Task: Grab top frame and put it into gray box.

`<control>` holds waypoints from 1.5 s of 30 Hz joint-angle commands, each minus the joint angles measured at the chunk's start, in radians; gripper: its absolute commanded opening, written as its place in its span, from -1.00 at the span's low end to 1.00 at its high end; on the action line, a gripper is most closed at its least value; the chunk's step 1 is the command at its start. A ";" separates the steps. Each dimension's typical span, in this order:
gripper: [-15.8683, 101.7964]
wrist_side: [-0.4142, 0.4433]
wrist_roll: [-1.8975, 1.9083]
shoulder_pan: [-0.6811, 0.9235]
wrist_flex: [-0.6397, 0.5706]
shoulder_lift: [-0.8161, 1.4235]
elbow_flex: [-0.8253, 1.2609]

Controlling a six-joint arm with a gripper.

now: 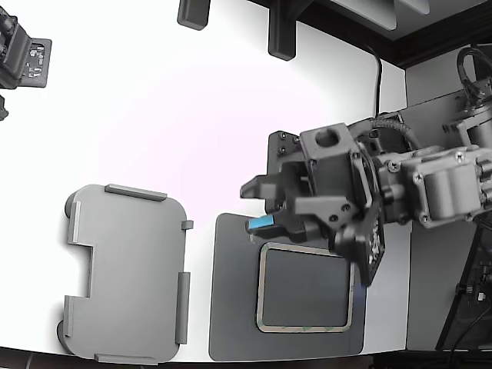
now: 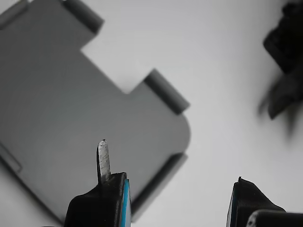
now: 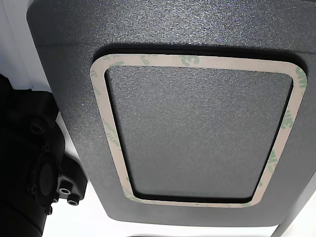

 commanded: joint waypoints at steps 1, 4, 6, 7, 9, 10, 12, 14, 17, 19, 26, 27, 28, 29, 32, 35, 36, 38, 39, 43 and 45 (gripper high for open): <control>0.73 0.034 -0.179 0.126 -0.009 0.015 -0.028; 0.77 0.052 -0.262 0.227 0.044 0.002 -0.032; 0.83 0.069 -0.342 0.302 0.084 -0.011 -0.037; 0.75 0.075 -0.388 0.336 0.100 -0.017 -0.037; 0.67 0.092 -0.433 0.410 0.129 -0.037 -0.043; 0.72 0.094 -0.454 0.443 0.149 -0.054 -0.054; 0.81 0.063 -0.502 0.468 0.158 -0.060 -0.054; 0.96 0.029 -0.563 0.494 0.186 -0.091 -0.069; 0.97 -0.015 -0.661 0.546 0.209 -0.118 -0.064; 0.91 -0.023 -0.698 0.578 0.212 -0.118 -0.034; 0.95 -0.008 -0.805 0.673 0.302 -0.199 -0.114; 0.96 -0.008 -0.815 0.687 0.308 -0.216 -0.129; 0.97 -0.005 -0.822 0.703 0.314 -0.233 -0.140; 0.97 -0.005 -0.845 0.718 0.325 -0.252 -0.150; 0.97 -0.028 -0.913 0.752 0.330 -0.290 -0.149; 0.97 -0.064 -0.989 0.765 0.321 -0.342 -0.140; 0.97 -0.074 -1.000 0.773 0.318 -0.364 -0.140; 0.97 -0.087 -1.025 0.793 0.328 -0.402 -0.147; 0.97 -0.091 -1.029 0.805 0.339 -0.416 -0.156; 0.97 -0.130 -1.062 0.841 0.377 -0.474 -0.202; 0.97 -0.149 -1.077 0.859 0.377 -0.497 -0.209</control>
